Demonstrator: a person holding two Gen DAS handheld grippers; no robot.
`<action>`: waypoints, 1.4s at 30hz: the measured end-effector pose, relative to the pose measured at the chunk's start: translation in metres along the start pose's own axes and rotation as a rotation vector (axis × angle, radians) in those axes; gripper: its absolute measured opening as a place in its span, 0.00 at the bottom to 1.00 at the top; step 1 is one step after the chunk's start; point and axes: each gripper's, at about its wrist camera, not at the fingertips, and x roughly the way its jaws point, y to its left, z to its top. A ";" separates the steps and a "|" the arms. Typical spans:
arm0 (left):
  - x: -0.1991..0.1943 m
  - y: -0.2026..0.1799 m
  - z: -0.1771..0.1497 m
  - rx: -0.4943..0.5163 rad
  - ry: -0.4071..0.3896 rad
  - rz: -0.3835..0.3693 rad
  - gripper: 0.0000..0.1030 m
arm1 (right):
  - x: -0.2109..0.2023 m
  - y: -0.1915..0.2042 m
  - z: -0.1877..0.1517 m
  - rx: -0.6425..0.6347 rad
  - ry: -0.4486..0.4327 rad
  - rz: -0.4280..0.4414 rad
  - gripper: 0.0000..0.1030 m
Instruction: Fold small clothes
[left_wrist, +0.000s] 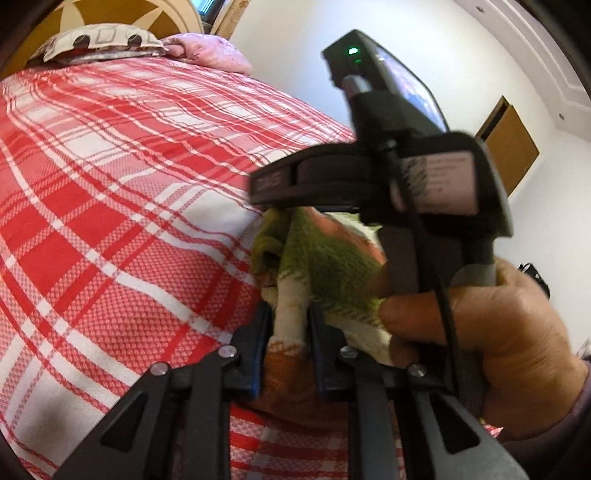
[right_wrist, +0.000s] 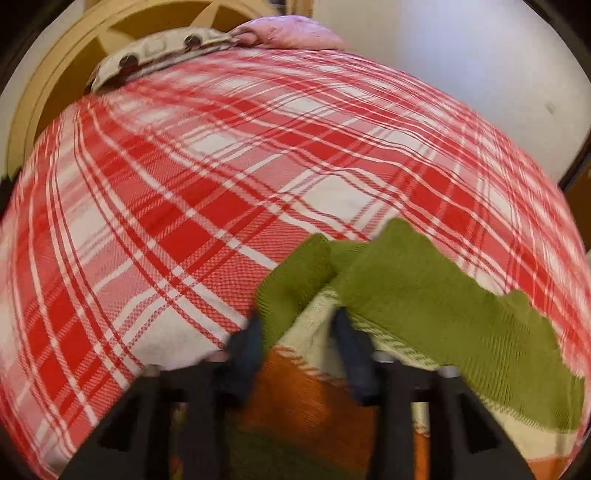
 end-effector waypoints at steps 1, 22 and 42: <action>-0.001 -0.001 0.001 0.004 0.004 0.002 0.18 | -0.004 -0.009 -0.001 0.050 -0.005 0.048 0.18; -0.046 -0.142 0.010 0.441 -0.060 -0.093 0.14 | -0.144 -0.195 -0.071 0.469 -0.241 0.240 0.15; -0.007 -0.252 -0.086 0.715 0.112 -0.191 0.13 | -0.157 -0.351 -0.220 0.661 -0.236 0.092 0.15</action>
